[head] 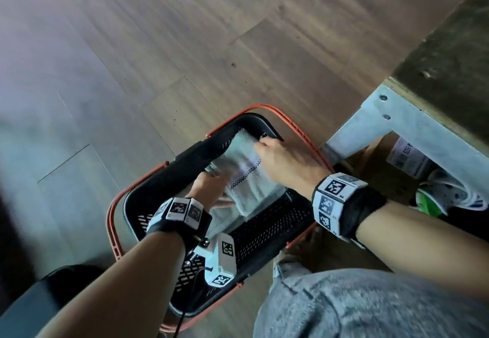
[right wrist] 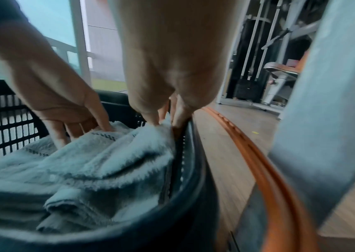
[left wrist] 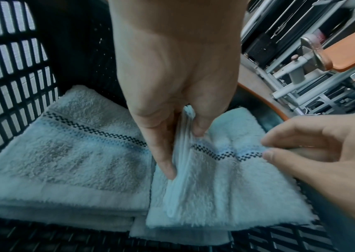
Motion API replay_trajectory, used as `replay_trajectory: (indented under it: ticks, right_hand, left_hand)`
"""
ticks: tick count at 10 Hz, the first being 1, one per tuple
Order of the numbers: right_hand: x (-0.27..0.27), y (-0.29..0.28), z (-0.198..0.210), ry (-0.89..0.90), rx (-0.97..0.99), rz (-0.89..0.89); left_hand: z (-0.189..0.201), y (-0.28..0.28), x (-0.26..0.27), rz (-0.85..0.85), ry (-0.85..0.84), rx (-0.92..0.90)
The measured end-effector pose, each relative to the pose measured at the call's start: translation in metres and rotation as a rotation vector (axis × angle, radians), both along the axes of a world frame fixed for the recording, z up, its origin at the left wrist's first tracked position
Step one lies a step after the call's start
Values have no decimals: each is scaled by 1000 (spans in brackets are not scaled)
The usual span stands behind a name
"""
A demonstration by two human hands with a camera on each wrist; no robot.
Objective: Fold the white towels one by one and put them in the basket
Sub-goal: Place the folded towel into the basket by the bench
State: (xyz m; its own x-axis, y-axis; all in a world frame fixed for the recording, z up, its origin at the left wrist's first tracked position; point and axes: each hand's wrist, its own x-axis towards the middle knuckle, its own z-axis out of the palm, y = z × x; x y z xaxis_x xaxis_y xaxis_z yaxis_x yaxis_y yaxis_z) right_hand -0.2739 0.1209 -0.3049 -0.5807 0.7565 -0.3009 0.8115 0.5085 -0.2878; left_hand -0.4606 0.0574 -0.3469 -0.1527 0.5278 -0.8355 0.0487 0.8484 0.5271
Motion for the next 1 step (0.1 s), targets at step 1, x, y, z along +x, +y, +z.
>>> replay_trajectory:
  ticks: [1]
  right_hand:
    - [-2,-2,-1,-36,1,-12]
  left_hand:
    - [-6,4,-1,-27,35,-41]
